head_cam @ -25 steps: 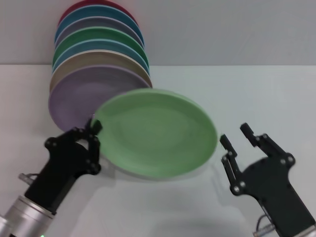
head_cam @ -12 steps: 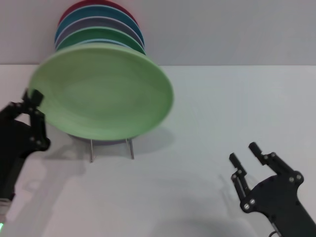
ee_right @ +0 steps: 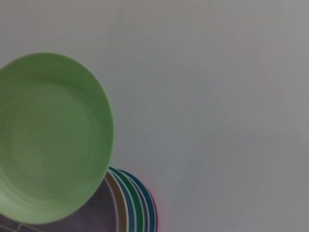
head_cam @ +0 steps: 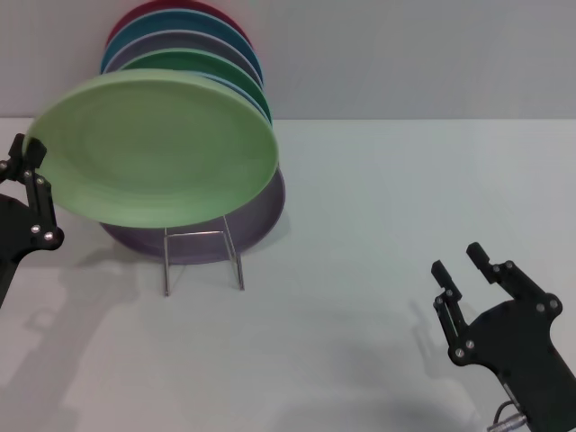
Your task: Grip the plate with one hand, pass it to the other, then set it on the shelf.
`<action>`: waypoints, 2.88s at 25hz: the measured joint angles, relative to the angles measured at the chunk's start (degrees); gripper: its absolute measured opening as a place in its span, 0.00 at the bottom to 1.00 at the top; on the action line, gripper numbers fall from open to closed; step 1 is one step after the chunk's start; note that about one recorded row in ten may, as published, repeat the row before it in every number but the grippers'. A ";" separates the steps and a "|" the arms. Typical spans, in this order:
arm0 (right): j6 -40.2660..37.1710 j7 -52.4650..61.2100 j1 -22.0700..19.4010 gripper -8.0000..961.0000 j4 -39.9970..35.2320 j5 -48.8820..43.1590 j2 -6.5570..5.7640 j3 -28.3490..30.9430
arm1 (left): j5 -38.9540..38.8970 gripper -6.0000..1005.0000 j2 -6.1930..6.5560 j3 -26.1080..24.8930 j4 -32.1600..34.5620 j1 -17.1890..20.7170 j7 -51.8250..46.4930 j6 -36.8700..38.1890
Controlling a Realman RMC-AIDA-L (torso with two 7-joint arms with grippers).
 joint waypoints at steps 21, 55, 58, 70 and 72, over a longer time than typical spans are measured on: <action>0.69 0.02 1.81 0.40 -1.23 2.18 0.09 3.67 | 0.29 0.05 -0.31 5.02 2.71 -1.78 7.01 -7.78; 3.33 0.76 5.05 0.42 -1.44 2.21 0.06 8.94 | -0.24 0.48 -0.22 4.41 -0.62 6.99 2.90 1.42; 4.14 0.86 5.51 0.42 -1.50 2.21 0.19 11.47 | -0.28 0.50 -0.18 1.75 -1.42 7.78 -4.96 2.26; -0.36 14.48 7.52 0.43 -6.73 2.20 -0.04 18.05 | -0.33 0.72 -0.27 -6.23 -1.81 5.56 -21.69 -7.49; -0.90 17.16 8.36 0.43 -8.06 2.20 -0.02 19.11 | -0.35 0.72 -0.41 -7.96 -3.17 5.80 -21.55 -9.43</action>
